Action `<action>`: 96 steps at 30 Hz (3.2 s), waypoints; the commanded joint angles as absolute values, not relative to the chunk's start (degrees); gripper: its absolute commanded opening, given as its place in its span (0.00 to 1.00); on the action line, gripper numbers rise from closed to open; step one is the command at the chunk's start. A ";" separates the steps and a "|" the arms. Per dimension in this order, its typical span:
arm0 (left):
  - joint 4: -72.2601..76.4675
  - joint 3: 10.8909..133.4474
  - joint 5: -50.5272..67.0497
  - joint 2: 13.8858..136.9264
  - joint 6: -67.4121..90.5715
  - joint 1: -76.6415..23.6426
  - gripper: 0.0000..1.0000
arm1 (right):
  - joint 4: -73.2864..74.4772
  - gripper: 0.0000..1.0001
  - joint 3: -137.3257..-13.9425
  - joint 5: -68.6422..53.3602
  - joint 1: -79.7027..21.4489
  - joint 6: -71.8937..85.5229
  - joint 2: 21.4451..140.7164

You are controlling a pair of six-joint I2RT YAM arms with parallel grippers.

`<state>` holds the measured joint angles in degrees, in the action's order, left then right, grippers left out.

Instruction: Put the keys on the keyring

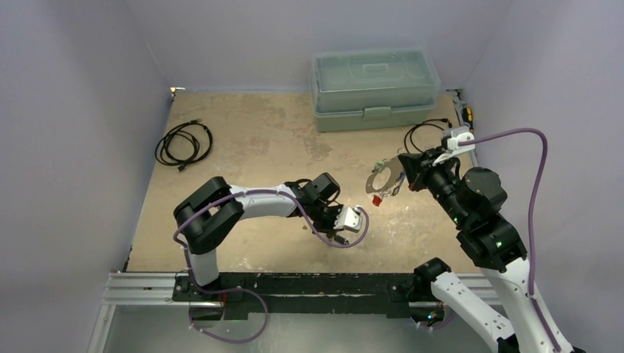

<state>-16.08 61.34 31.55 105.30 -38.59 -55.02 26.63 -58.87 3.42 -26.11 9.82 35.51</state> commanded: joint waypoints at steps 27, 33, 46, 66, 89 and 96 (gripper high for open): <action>4.30 40.89 31.12 74.89 -26.15 -54.78 0.00 | 22.40 0.00 -59.75 0.71 -25.85 12.64 40.09; 11.20 36.27 28.68 68.02 -18.48 -54.75 0.00 | 20.78 0.00 -58.80 0.88 -25.87 13.56 40.88; 26.19 26.17 25.91 54.98 -7.75 -54.75 0.00 | 15.45 0.00 -58.19 -1.26 -25.93 14.33 45.08; 16.27 28.23 22.86 44.32 -22.09 -52.66 0.00 | 10.43 0.00 -52.05 -11.29 -26.50 2.88 44.75; 11.12 31.14 20.43 42.71 -32.72 -51.23 0.00 | 4.13 0.00 -45.60 -2.77 -48.23 3.15 50.45; 7.63 32.52 25.77 42.87 -35.20 -51.02 0.00 | 2.35 0.00 -43.54 -4.64 -48.73 -3.20 49.88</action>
